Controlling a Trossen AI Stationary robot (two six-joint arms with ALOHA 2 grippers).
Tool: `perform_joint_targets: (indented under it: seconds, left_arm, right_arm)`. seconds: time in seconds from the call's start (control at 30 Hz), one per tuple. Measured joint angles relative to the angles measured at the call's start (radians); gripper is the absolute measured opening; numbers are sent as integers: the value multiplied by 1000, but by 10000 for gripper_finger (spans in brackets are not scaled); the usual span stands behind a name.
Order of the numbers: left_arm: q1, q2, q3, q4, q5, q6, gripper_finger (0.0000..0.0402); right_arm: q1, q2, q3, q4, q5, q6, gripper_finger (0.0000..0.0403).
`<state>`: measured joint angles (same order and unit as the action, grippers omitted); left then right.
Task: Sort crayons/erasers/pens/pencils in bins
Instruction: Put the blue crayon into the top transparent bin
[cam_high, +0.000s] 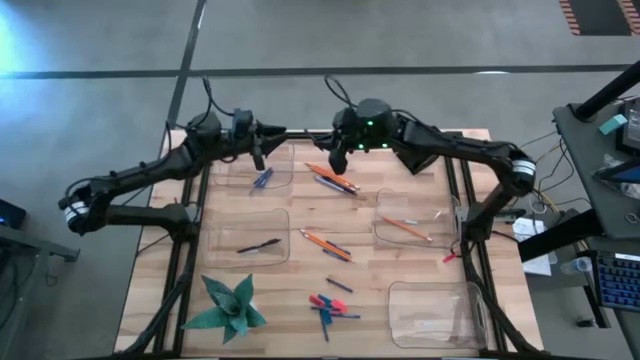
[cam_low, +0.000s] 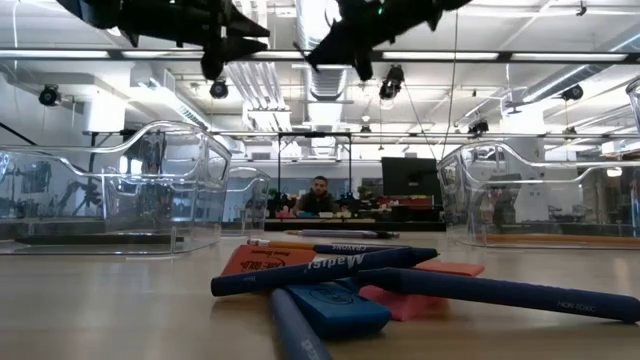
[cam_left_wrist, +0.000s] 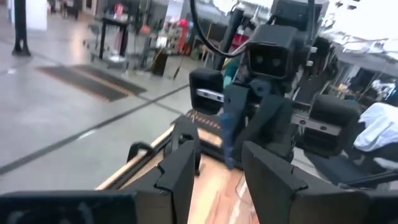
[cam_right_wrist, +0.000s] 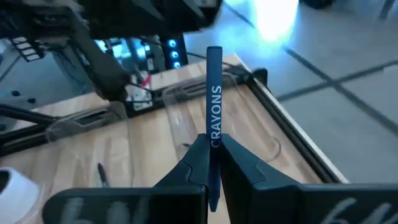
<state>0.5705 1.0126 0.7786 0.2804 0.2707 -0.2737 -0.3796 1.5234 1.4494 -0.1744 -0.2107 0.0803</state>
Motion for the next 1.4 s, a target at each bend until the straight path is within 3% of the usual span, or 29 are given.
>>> perform_joint_targets:
  seconds: [0.13,0.37,0.53,0.7,1.03,1.4]
  left_arm:
    - [-8,9,-16,103,17,7,121]
    - [-82,53,-35,285,142,86,121]
    - [-121,56,-35,288,140,96,121]
    - [-124,56,-35,287,67,47,121]
    - [-146,75,-32,288,69,18,121]
    - [-166,129,-19,425,63,15,121]
  right_arm:
    - [31,-32,0,26,2,-37,13]
    - [82,-35,0,96,1,-82,13]
    - [92,-38,0,106,1,-81,13]
    - [106,-38,0,109,1,-81,13]
    - [126,-36,0,152,1,-81,13]
    - [127,-35,0,152,1,-55,13]
